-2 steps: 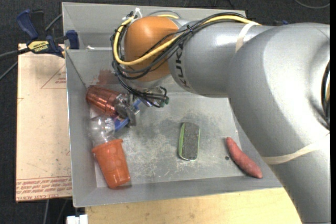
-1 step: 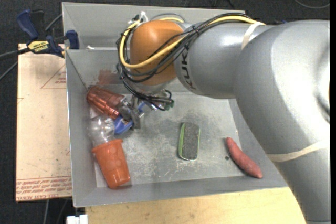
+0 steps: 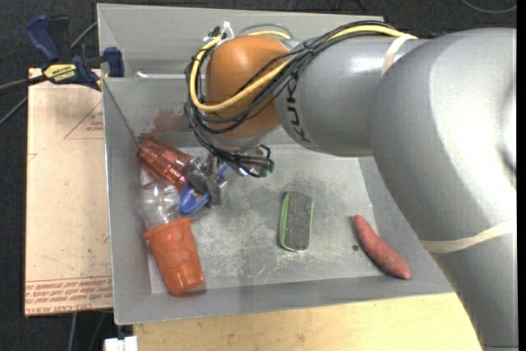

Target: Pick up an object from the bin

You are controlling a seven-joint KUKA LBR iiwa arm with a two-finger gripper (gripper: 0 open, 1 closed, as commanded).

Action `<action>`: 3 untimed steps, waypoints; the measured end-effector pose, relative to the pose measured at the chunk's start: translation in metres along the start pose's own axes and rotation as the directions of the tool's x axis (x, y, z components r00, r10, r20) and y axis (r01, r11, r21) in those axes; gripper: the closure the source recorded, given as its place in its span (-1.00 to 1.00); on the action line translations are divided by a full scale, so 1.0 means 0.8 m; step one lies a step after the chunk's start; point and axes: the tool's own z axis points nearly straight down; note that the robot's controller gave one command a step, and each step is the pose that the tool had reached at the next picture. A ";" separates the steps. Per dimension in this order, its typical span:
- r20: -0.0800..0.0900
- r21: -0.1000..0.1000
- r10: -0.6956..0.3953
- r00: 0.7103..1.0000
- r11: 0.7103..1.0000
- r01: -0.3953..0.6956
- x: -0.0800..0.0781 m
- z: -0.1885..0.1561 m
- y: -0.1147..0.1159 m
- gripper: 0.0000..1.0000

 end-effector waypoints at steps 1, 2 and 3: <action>0.001 0.000 -0.019 1.000 1.000 0.019 0.003 -0.004 0.011 1.00; 0.003 0.000 -0.028 1.000 1.000 0.028 0.000 -0.006 0.015 1.00; 0.003 -0.001 -0.024 1.000 1.000 0.024 0.036 -0.005 0.030 1.00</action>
Offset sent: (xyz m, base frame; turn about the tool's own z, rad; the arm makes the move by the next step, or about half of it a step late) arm -0.0080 0.0104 0.0057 -0.0361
